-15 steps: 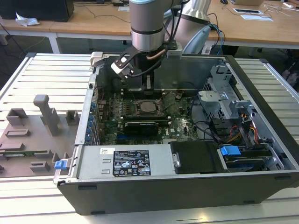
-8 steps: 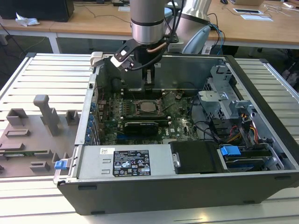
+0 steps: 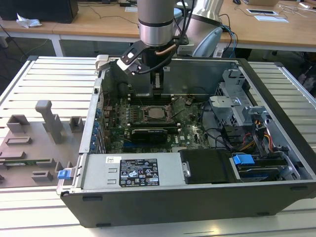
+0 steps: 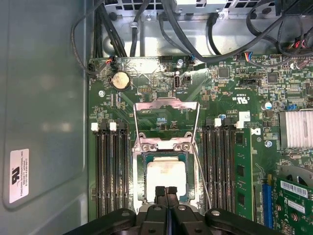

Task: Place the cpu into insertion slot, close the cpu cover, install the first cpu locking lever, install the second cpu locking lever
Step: 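Place the cpu into insertion slot, then close the cpu cover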

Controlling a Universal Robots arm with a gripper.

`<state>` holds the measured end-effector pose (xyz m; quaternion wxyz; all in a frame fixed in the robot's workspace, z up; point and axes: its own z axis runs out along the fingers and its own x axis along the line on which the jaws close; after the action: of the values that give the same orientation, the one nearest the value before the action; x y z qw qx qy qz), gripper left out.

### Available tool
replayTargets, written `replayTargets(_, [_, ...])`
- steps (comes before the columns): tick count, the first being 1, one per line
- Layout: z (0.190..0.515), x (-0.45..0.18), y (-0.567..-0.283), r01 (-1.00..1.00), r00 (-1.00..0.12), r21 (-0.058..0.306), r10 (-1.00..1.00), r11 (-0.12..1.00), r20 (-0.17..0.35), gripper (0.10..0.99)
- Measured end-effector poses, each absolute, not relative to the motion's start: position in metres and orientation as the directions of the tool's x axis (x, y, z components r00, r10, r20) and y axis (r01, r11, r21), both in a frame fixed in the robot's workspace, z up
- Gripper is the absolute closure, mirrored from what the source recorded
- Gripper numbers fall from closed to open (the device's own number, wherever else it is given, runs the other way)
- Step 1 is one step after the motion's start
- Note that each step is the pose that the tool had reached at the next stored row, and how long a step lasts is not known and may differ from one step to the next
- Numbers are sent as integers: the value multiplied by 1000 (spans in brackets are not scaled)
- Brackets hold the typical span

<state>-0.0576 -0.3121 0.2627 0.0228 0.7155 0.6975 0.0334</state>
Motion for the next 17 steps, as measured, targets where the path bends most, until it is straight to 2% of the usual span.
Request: replayTargets(17, [265,-39,-312,997,25,77,1000,-26,16,980])
